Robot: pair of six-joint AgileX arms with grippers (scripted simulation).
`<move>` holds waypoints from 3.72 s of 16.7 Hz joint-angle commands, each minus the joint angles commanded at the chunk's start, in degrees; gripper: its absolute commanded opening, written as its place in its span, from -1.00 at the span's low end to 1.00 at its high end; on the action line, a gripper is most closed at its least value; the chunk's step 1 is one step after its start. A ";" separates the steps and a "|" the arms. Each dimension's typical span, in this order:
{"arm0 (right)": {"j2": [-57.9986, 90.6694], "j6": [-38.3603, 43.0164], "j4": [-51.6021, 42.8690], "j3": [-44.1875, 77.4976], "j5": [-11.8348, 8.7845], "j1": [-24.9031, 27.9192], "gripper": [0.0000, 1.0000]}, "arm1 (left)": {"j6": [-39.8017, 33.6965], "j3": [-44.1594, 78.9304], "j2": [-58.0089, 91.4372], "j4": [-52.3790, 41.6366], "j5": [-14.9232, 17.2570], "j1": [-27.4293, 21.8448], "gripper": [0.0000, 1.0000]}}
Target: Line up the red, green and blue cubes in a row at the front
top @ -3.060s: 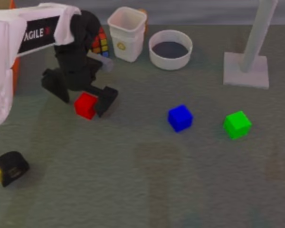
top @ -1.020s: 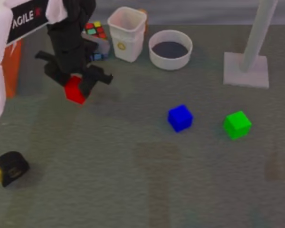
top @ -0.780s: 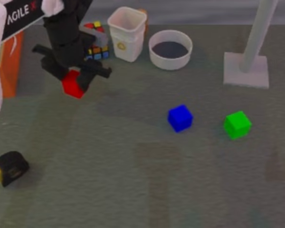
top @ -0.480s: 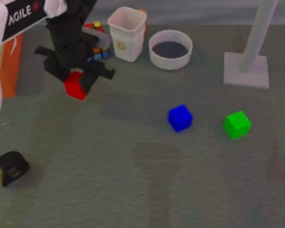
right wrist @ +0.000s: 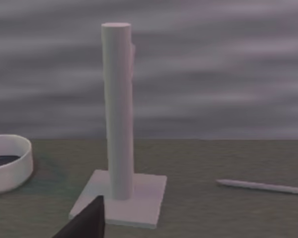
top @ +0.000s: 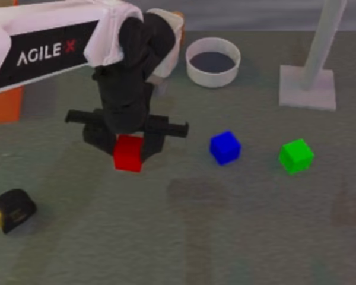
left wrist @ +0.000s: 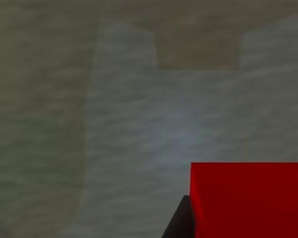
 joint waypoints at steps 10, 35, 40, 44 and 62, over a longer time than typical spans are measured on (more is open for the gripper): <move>0.00 0.00 0.00 0.00 0.00 0.00 1.00 | -23.09 -21.93 -16.62 6.37 -0.78 -11.46 -1.00; 0.00 0.00 0.00 0.00 0.00 0.00 1.00 | -22.77 -30.62 -9.73 21.96 -0.75 -11.25 0.36; 0.00 0.00 0.00 0.00 0.00 0.00 1.00 | -22.77 -30.62 -9.73 21.96 -0.75 -11.25 1.00; 0.00 0.00 0.00 0.00 0.00 0.00 1.00 | -22.77 -30.62 -9.73 21.96 -0.75 -11.25 1.00; 0.00 0.00 0.00 0.00 0.00 0.00 1.00 | -23.23 -22.47 -16.76 6.59 -0.79 -10.73 1.00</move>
